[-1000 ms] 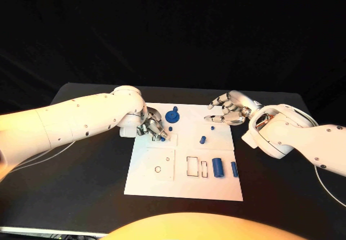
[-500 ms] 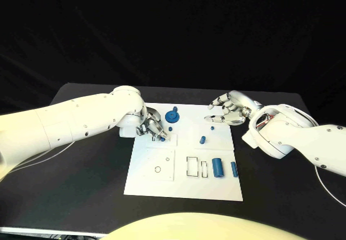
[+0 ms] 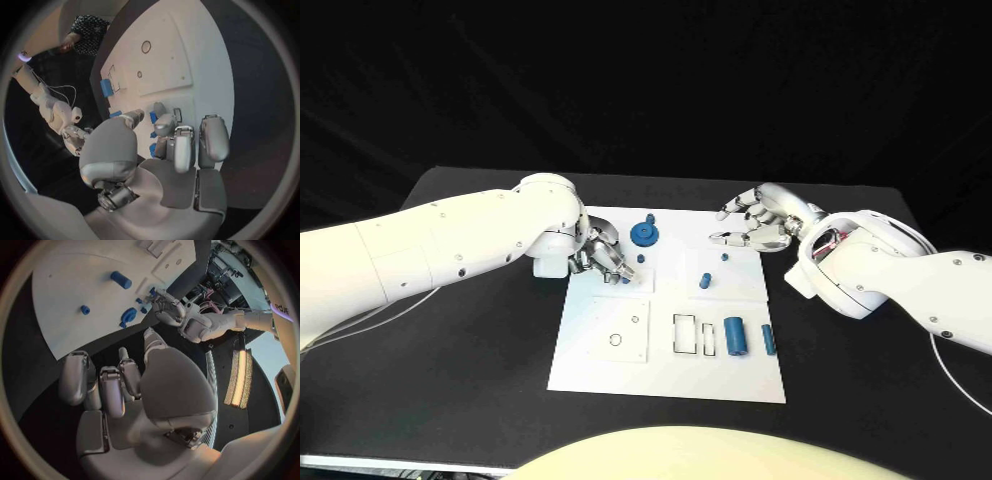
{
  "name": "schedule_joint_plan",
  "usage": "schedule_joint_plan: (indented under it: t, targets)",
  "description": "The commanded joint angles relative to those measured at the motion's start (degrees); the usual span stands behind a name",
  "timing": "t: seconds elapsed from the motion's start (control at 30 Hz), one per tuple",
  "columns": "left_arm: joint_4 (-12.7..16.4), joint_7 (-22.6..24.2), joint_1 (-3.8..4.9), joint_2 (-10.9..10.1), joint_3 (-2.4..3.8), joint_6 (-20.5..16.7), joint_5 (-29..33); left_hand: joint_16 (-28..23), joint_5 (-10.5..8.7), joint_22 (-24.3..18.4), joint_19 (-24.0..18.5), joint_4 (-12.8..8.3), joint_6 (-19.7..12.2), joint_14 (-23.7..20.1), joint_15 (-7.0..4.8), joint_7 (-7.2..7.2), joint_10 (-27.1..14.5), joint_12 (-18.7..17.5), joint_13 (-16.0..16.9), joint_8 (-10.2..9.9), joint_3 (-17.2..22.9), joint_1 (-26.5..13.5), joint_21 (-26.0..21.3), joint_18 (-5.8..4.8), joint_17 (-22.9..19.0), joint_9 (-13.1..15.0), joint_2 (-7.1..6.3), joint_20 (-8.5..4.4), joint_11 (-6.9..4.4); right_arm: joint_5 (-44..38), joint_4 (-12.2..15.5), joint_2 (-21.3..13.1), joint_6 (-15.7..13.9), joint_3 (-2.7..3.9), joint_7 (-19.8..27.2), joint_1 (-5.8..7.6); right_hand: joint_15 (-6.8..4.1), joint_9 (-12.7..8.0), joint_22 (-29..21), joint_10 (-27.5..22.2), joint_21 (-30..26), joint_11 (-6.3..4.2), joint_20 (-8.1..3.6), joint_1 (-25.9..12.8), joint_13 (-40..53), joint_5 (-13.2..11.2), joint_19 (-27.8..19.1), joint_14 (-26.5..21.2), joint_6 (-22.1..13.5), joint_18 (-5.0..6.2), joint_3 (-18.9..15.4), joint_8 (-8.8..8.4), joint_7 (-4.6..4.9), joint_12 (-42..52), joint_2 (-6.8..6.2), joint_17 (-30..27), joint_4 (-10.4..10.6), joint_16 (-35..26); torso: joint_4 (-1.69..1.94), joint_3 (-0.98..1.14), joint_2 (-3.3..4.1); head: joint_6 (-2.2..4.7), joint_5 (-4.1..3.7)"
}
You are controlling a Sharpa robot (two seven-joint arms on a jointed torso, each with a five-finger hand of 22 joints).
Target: Assemble the parts on the task board
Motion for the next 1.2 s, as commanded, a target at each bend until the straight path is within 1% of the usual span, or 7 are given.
schedule_joint_plan:
  t: [0.03,0.53,0.6,0.67,0.73,0.93,1.2]
  targets:
    - [0.8,0.1,0.0,-0.4,0.33,0.4,-0.8,0.2,-1.77,-0.1,-0.2,0.0,0.0,5.9,-0.23,0.03,-0.6,-0.4,-0.2,-0.2,-0.8,-0.5,-0.3,-0.94,15.1,0.1,0.04,0.04,0.0,0.0,0.0,0.0,0.0,0.01,0.7,-0.12,-0.4,-0.1,2.6,-0.3,-0.3,-0.27,-0.24,-0.5,1.8,0.0,-0.2,5.0,0.1,0.43,0.2,0.27,-0.01,-0.2,0.05,11.2,0.1,-0.2,0.0,0.01,0.03,-0.02,-0.04]
    - [3.9,0.3,0.51,-2.7,2.91,0.0,0.4,0.2,-3.26,-1.6,-1.1,0.0,-0.7,5.9,-0.2,0.24,-1.7,-1.5,-1.7,-0.5,-1.5,-0.2,-1.1,-0.63,15.1,0.2,0.94,0.04,0.15,0.4,-0.3,-0.1,-0.1,0.01,0.8,-0.48,-0.4,-0.1,2.6,-0.3,-0.3,-0.27,-0.24,-0.8,1.9,0.0,-0.2,5.0,0.1,0.43,0.1,0.28,-0.01,-0.1,0.05,11.2,0.1,-0.2,0.01,0.1,-0.03,0.08,0.15]
    - [4.5,0.4,1.25,-3.4,3.36,-0.4,1.6,-0.1,-3.0,-3.9,-2.7,0.0,-3.3,5.7,0.28,1.17,-3.9,-3.1,-3.8,-2.2,-1.7,1.4,-2.5,-0.19,14.7,-0.3,1.61,0.37,0.96,0.5,-0.4,-0.1,-0.2,0.01,0.9,-0.49,-0.39,-0.1,2.5,-0.3,-0.5,-0.27,-0.24,-0.9,1.8,0.0,-0.3,4.9,0.1,0.47,0.1,0.29,-0.01,-0.2,0.08,11.0,0.2,-0.3,-0.01,0.06,-0.03,0.23,0.2]
    - [4.6,0.6,2.13,-4.1,3.66,-1.4,2.5,-1.4,-1.87,-5.5,-3.9,-0.1,-5.9,4.9,1.27,2.67,-7.4,-5.7,-7.3,-5.6,0.9,5.8,-3.6,0.11,12.8,-2.0,3.85,1.24,2.23,0.8,-0.6,-0.1,-0.4,0.01,1.1,-0.5,-0.39,-0.1,2.0,-0.4,-1.4,-0.26,-0.24,-1.0,1.7,0.0,-0.7,4.8,0.1,0.66,0.1,0.3,0.0,-0.3,0.17,10.4,0.1,-0.6,0.05,0.05,-0.13,0.33,0.14]
    - [4.3,0.8,2.92,-4.4,3.83,-2.8,2.9,-3.4,-1.85,-8.6,-6.0,-0.1,-8.1,3.6,2.73,4.59,-14.1,-12.3,-15.7,-9.8,3.1,7.3,-5.5,0.7,10.2,-4.5,3.69,2.49,3.85,1.2,-0.8,-0.2,-0.6,0.01,1.4,-0.5,-0.41,-0.2,0.5,-1.0,-3.9,-0.26,-0.23,-1.1,0.9,0.0,-1.8,4.2,0.0,1.16,0.2,0.31,0.0,-1.1,0.37,8.5,0.1,-1.7,0.13,0.07,-0.16,0.44,0.2]
    - [1.2,1.5,4.23,-3.9,4.04,-8.4,2.1,-5.1,-2.1,-11.8,-8.2,0.0,-9.0,2.3,3.78,5.88,-16.4,-14.2,-17.8,-12.6,3.8,7.5,-7.6,1.44,7.9,-6.5,2.8,3.61,5.05,2.6,-1.4,-0.1,-1.3,0.01,2.0,-0.5,-0.43,-0.3,0.0,-1.2,-4.7,-0.27,-0.24,-1.0,0.7,0.0,-2.2,4.0,-0.1,1.31,0.3,0.34,0.0,-1.3,0.68,7.9,0.0,-2.1,0.14,-0.01,-0.12,1.27,0.32]
    - [-3.9,2.2,4.55,-1.2,4.07,-9.5,-2.6,-5.3,-2.15,-12.2,-8.4,0.0,-9.6,2.1,4.13,6.26,-16.6,-14.2,-18.0,-13.7,3.7,7.5,-8.0,1.55,7.6,-7.3,2.02,3.98,5.41,3.3,-1.9,0.1,-1.4,0.01,2.4,-0.52,-0.44,-0.3,-0.4,-1.5,-5.5,-0.27,-0.24,-1.0,0.4,0.0,-2.6,3.9,-0.1,1.46,0.4,0.33,0.0,-1.7,0.78,7.5,0.0,-2.4,0.01,-0.02,0.0,2.26,0.74]
